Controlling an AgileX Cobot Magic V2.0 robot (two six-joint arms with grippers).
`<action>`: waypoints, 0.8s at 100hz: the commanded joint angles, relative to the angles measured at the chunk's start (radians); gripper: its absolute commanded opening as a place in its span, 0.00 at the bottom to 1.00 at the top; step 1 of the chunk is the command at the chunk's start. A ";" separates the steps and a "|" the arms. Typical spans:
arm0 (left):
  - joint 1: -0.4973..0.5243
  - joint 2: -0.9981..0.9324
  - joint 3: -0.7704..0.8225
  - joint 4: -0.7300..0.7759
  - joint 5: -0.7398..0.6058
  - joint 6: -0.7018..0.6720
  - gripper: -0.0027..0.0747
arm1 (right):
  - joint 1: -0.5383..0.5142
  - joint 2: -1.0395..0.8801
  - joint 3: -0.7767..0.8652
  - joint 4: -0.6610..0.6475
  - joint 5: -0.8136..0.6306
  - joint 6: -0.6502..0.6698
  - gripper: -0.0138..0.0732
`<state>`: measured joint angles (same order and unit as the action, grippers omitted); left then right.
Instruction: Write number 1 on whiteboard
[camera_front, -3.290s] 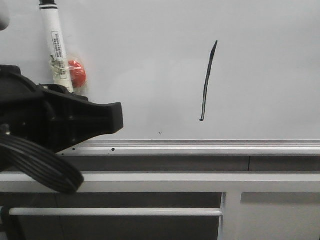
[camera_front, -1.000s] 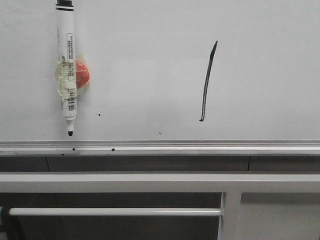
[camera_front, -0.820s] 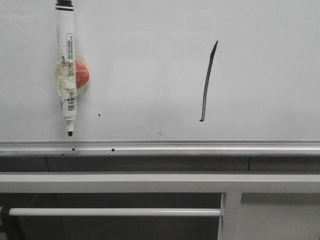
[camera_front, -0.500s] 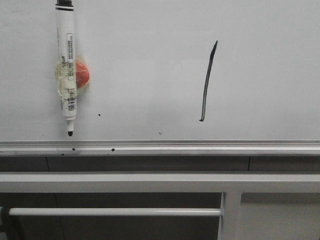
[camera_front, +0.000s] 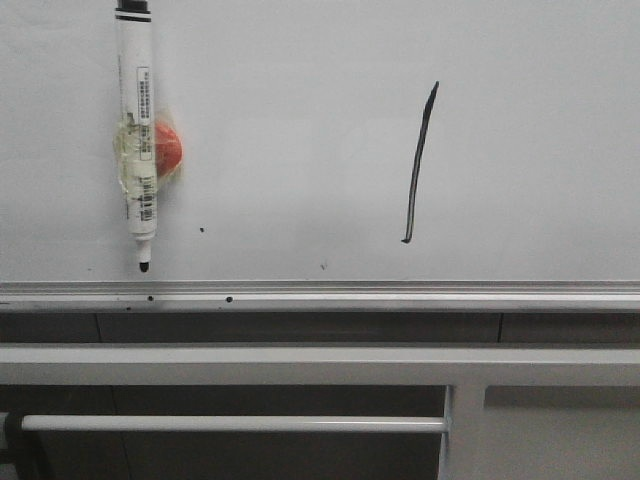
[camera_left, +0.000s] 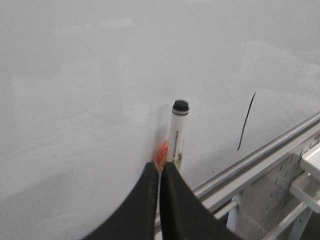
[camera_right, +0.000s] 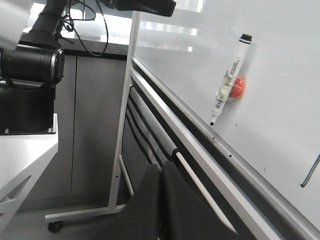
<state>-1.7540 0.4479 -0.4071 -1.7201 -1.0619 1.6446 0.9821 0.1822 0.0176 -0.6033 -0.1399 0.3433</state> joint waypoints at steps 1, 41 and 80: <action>0.152 0.003 -0.022 0.128 0.224 -0.008 0.01 | -0.005 0.016 0.022 -0.001 -0.073 0.000 0.09; 1.179 -0.073 -0.020 0.133 1.183 -0.008 0.01 | -0.005 0.016 0.022 -0.001 -0.073 0.000 0.09; 1.682 -0.073 -0.020 0.080 1.570 -0.008 0.01 | -0.005 0.016 0.022 -0.001 -0.073 0.000 0.09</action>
<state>-0.1272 0.3691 -0.4010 -1.5925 0.4267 1.6446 0.9821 0.1822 0.0176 -0.6048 -0.1399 0.3433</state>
